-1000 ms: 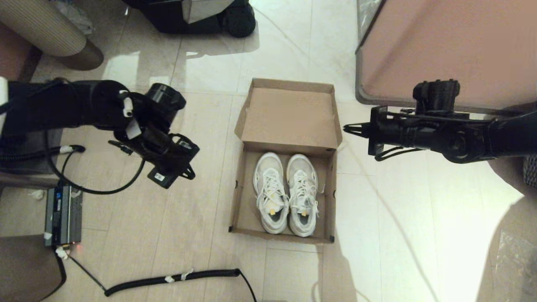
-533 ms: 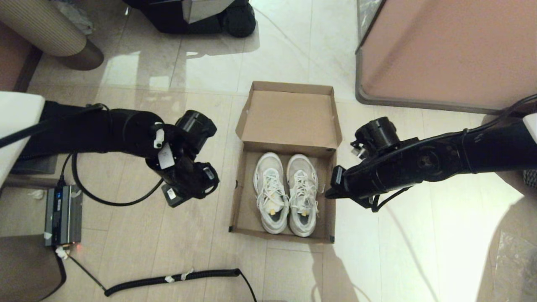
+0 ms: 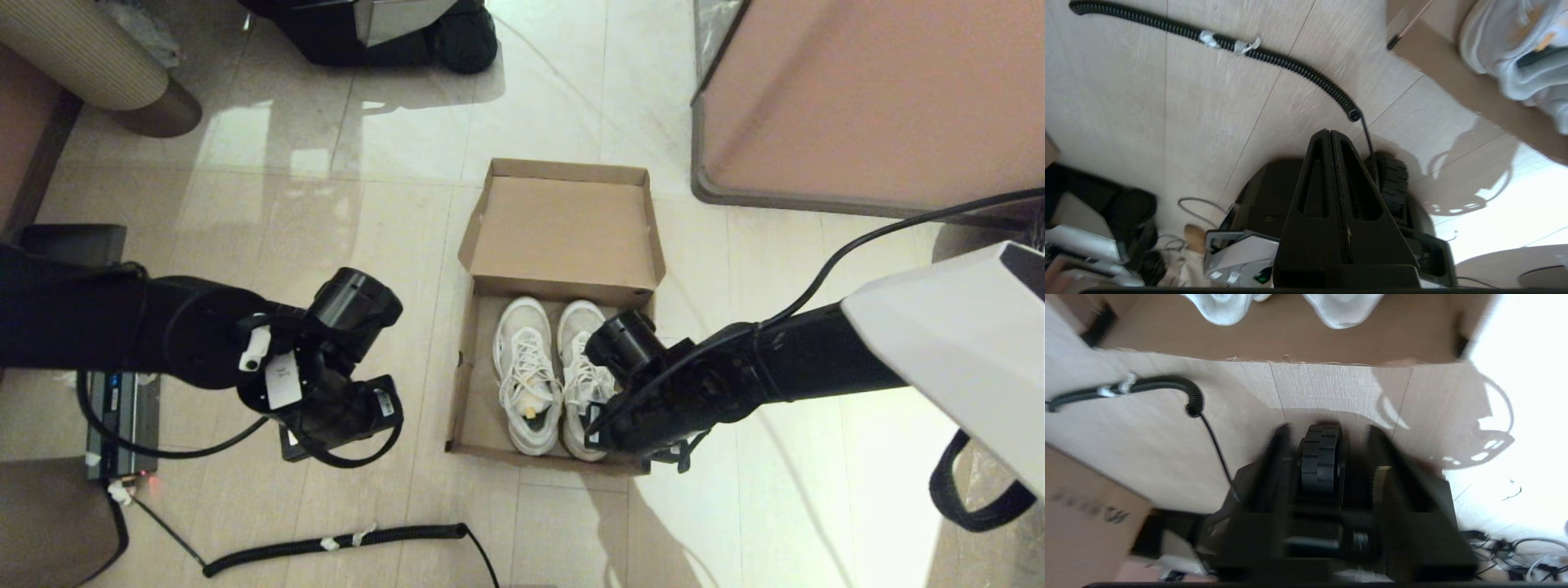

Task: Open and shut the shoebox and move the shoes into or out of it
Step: Put the shoes out of the shoe box

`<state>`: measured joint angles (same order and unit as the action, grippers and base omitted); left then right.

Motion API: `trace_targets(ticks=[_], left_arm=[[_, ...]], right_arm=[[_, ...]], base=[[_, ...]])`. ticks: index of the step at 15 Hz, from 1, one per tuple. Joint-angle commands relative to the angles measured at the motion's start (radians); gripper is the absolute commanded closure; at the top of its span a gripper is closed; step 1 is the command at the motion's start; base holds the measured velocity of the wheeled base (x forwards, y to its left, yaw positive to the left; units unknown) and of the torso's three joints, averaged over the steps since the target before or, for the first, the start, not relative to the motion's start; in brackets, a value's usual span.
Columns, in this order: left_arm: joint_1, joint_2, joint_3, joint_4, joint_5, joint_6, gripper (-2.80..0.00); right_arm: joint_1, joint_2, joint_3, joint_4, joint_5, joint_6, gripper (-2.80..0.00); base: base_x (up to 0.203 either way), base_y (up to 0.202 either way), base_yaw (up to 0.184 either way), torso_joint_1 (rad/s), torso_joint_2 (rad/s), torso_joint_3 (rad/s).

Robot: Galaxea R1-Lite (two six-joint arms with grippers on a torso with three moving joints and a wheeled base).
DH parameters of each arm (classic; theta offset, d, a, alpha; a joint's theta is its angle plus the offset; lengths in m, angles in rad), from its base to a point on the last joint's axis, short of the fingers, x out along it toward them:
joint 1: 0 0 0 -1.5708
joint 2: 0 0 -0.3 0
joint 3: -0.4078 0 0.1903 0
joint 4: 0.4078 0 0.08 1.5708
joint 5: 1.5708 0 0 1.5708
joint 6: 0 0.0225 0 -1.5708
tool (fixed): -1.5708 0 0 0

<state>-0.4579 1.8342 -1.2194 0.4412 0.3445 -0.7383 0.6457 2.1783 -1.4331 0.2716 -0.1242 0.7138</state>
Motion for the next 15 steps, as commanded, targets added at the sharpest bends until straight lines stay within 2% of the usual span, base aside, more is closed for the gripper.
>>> trace_targets(ticks=[1,4,10,15], left_arm=[[0.0,-0.026,0.008,-0.009,0.002,-0.004,0.0],[0.001,-0.042,0.009,-0.01,0.002,-0.006,0.0],[0.001,-0.042,0.003,-0.023,-0.001,-0.004,0.0],[0.001,-0.041,0.003,-0.045,-0.004,-0.003,0.0]], right_arm=[[0.027,0.112,-0.021,-0.036,-0.036,0.002,-2.8],[0.036,0.214,-0.097,-0.112,-0.093,-0.008,-2.8],[0.035,0.332,-0.3,-0.138,-0.161,0.019,-2.8],[0.024,0.429,-0.445,-0.187,-0.234,-0.004,-2.8]], base=[[0.0,0.0,0.0,0.0,0.0,0.0],[0.0,0.0,0.0,0.0,0.0,0.0],[0.0,0.0,0.0,0.0,0.0,0.0],[0.0,0.0,0.0,0.0,0.0,0.0]])
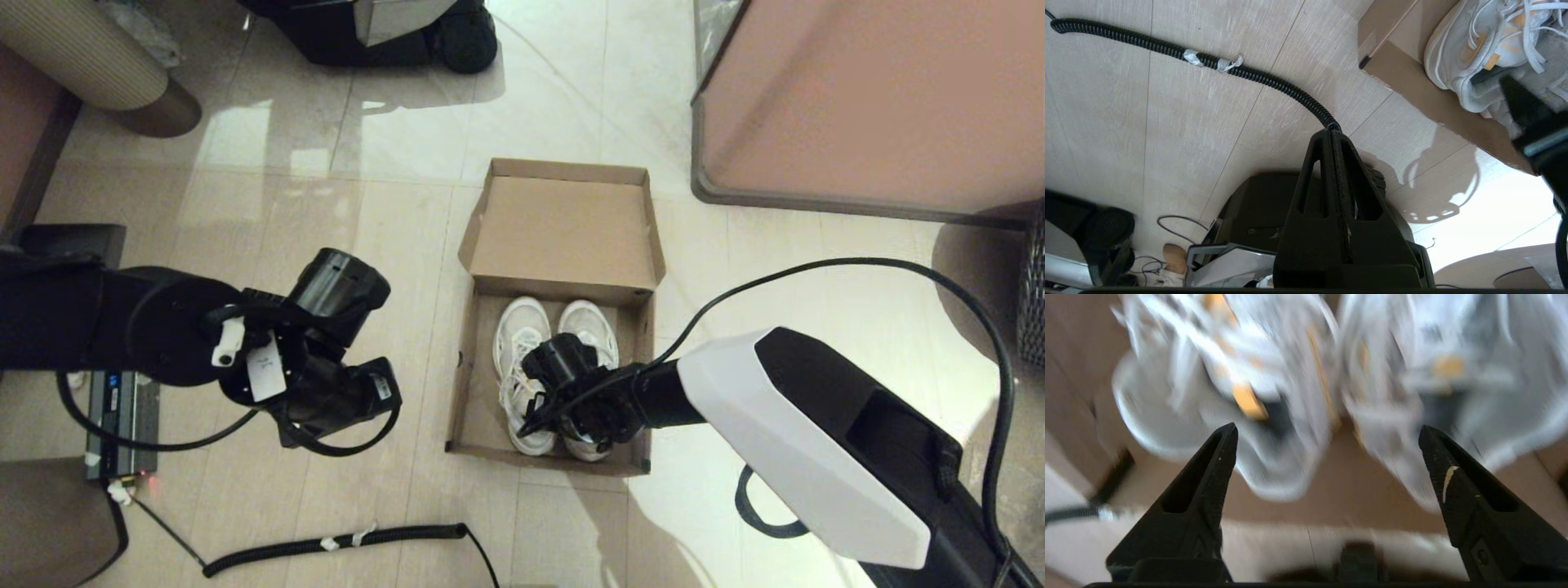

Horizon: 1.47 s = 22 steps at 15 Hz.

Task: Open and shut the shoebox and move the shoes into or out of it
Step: Put the shoes out of the shoe box

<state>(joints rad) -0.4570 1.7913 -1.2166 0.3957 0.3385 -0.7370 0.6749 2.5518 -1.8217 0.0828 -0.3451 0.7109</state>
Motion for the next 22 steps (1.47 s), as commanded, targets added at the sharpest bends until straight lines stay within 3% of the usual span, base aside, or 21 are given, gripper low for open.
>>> trace_targets(ticks=[1,7,8,19,22], left_arm=[[0.0,0.0,0.0,0.0,0.0,-0.004,0.0],[0.001,-0.001,0.003,0.0,-0.01,-0.005,0.0],[0.001,-0.001,0.003,0.0,-0.012,-0.005,0.0],[0.003,-0.012,0.017,-0.004,-0.016,0.008,0.0],[0.001,-0.023,0.019,-0.005,-0.016,0.008,0.0]], right_arm=[[-0.015,0.089,-0.106,0.001,-0.031,-0.017,-2.8],[-0.076,0.149,-0.13,-0.111,-0.074,-0.192,-2.8],[-0.078,0.159,-0.131,-0.126,-0.075,-0.194,0.0],[-0.075,0.081,-0.122,-0.136,-0.084,-0.194,0.0],[-0.073,-0.01,-0.116,-0.061,-0.075,-0.153,0.0]], base=[[0.0,0.0,0.0,0.0,0.0,0.0],[0.0,0.0,0.0,0.0,0.0,0.0],[0.0,0.0,0.0,0.0,0.0,0.0],[0.0,0.0,0.0,0.0,0.0,0.0],[0.0,0.0,0.0,0.0,0.0,0.0]])
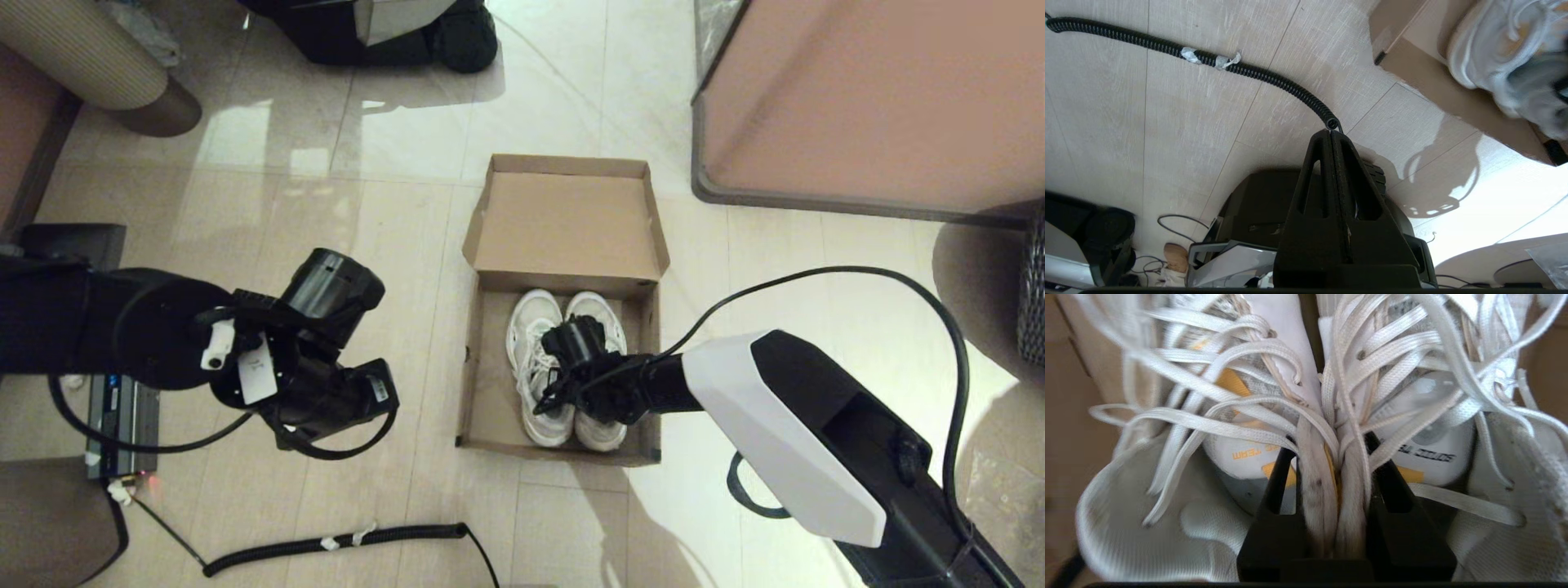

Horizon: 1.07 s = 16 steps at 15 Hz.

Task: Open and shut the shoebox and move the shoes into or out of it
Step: Put the shoes out of the shoe box

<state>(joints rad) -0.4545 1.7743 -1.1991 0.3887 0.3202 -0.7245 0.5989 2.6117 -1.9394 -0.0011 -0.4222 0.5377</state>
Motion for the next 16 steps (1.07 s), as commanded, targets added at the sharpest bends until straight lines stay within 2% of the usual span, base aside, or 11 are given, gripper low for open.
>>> trace_targets(ticks=[1,3,6,10,12,16], left_arm=[[0.0,-0.008,0.001,0.002,0.002,-0.004,0.0],[0.0,-0.016,0.012,0.002,0.002,-0.004,0.0],[-0.001,-0.019,0.018,0.002,0.003,-0.004,0.0],[-0.004,-0.022,0.025,0.002,0.005,-0.004,0.0],[-0.01,-0.027,0.038,0.002,0.007,-0.004,0.0],[-0.02,-0.022,0.056,0.002,0.01,-0.004,0.0]], right_arm=[[0.005,-0.104,0.002,0.058,0.007,0.056,0.0],[0.008,-0.183,0.011,0.154,0.027,0.113,0.0],[0.008,-0.304,0.03,0.32,0.127,0.201,0.0],[0.009,-0.448,0.04,0.465,0.213,0.272,0.0],[0.009,-0.515,0.042,0.543,0.229,0.289,0.0],[-0.012,-0.617,0.038,0.603,0.229,0.297,0.0]], base=[[0.0,0.0,0.0,0.0,0.0,0.0],[0.0,0.0,0.0,0.0,0.0,0.0],[0.0,0.0,0.0,0.0,0.0,0.0],[0.0,0.0,0.0,0.0,0.0,0.0],[0.0,0.0,0.0,0.0,0.0,0.0],[0.0,0.0,0.0,0.0,0.0,0.0]])
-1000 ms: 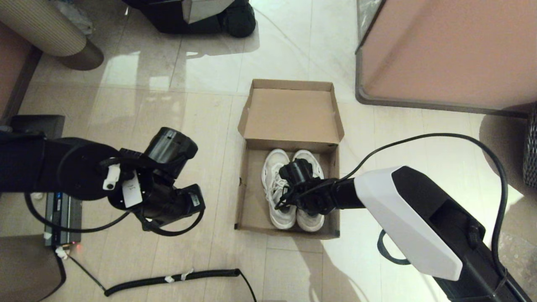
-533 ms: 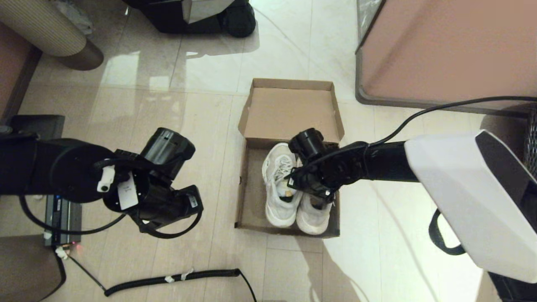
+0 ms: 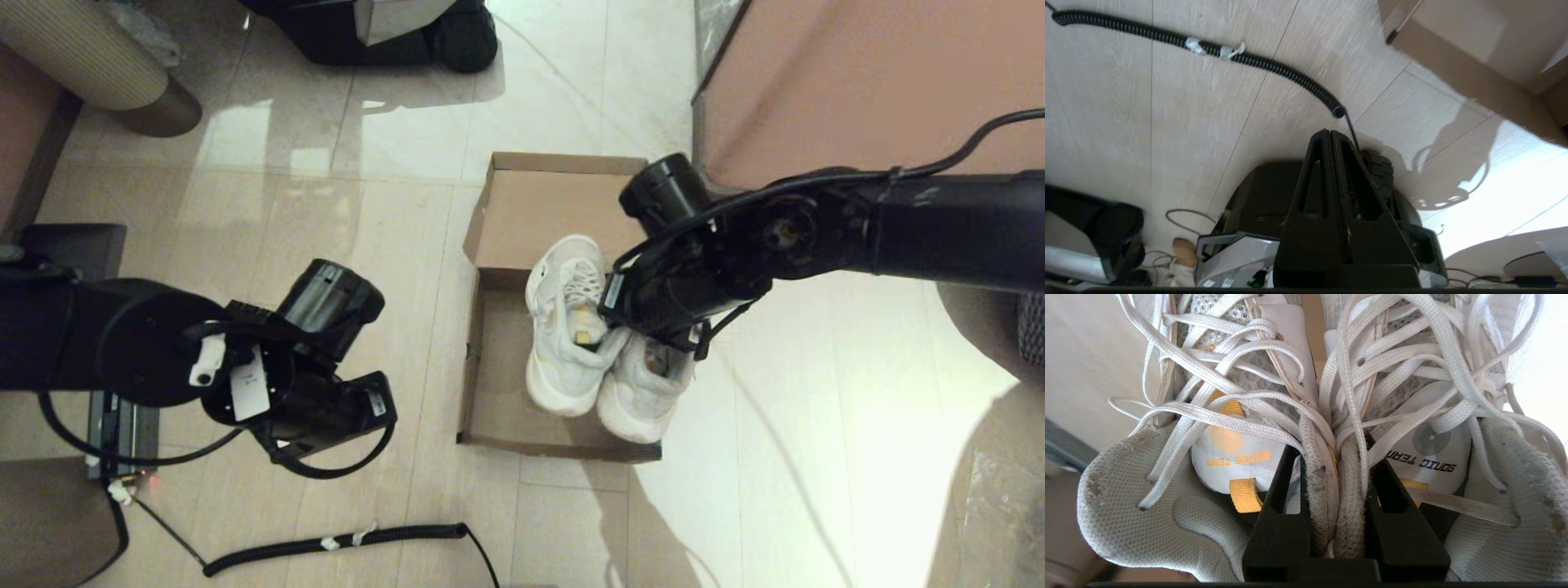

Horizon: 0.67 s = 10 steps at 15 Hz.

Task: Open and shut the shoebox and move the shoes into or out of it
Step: Put the shoes out of the shoe box

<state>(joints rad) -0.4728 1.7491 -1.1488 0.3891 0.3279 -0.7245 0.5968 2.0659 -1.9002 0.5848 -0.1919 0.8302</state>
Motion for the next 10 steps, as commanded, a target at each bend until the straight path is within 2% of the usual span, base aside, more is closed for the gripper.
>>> trace_targets(ticks=[1,3,7,10], left_arm=[[-0.001,0.006,0.008,0.002,0.002,-0.004,0.0],[-0.001,0.009,0.009,0.002,0.002,-0.003,0.0],[-0.001,0.012,0.009,0.002,0.002,0.014,0.0],[-0.001,0.012,0.01,0.002,0.002,0.025,0.0]], right_arm=[[-0.026,-0.093,-0.001,0.038,-0.002,0.003,0.0],[-0.083,-0.114,0.008,0.081,-0.004,0.001,0.0],[-0.247,-0.12,0.06,0.097,-0.009,-0.008,0.0],[-0.347,-0.115,0.145,0.091,-0.004,-0.048,0.0]], base=[[0.0,0.0,0.0,0.0,0.0,0.0],[0.0,0.0,0.0,0.0,0.0,0.0],[0.0,0.0,0.0,0.0,0.0,0.0],[0.0,0.0,0.0,0.0,0.0,0.0]])
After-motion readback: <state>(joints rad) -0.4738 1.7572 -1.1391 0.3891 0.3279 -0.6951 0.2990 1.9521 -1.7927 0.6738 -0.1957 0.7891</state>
